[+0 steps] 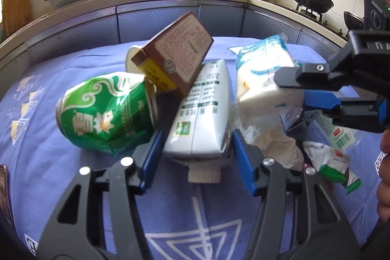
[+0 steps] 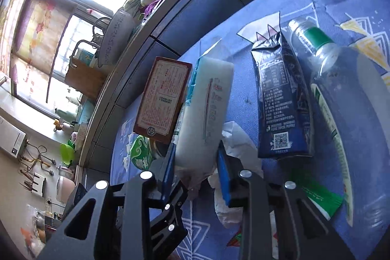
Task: Collect trash
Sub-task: 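Grasp the white tissue pack with the right tool and lift it, then grasp the white milk carton with the left tool while the right tool holds the tissue pack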
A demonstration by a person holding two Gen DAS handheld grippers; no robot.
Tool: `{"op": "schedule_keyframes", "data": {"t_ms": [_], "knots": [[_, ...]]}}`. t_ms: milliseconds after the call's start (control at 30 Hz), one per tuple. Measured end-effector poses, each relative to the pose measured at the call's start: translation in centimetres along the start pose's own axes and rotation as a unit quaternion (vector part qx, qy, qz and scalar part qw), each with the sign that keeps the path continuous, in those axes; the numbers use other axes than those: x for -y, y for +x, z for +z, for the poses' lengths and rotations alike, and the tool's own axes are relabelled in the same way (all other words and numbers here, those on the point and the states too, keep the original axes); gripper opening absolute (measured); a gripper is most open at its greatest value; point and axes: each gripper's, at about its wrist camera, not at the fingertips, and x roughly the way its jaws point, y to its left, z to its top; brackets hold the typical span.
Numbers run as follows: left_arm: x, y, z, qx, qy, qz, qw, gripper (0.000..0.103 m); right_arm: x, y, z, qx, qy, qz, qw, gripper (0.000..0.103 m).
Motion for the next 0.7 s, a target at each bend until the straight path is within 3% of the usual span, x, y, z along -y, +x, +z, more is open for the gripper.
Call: {"op": "schedule_keyframes", "data": {"t_ms": [267, 700], "knots": [[0.1, -4.6, -1.9, 0.015, -0.015, -0.014, 0.9997, 0.054, -1.9, -5.8, -3.4, 0.050, -0.112, -0.005, 0.992, 0.031], [1.9, -12.1, -1.4, 0.049, -0.023, -0.027, 0.9982, 0.049, -0.6, -10.8, -6.9, 0.087, -0.147, 0.008, 0.985, 0.031]]}}
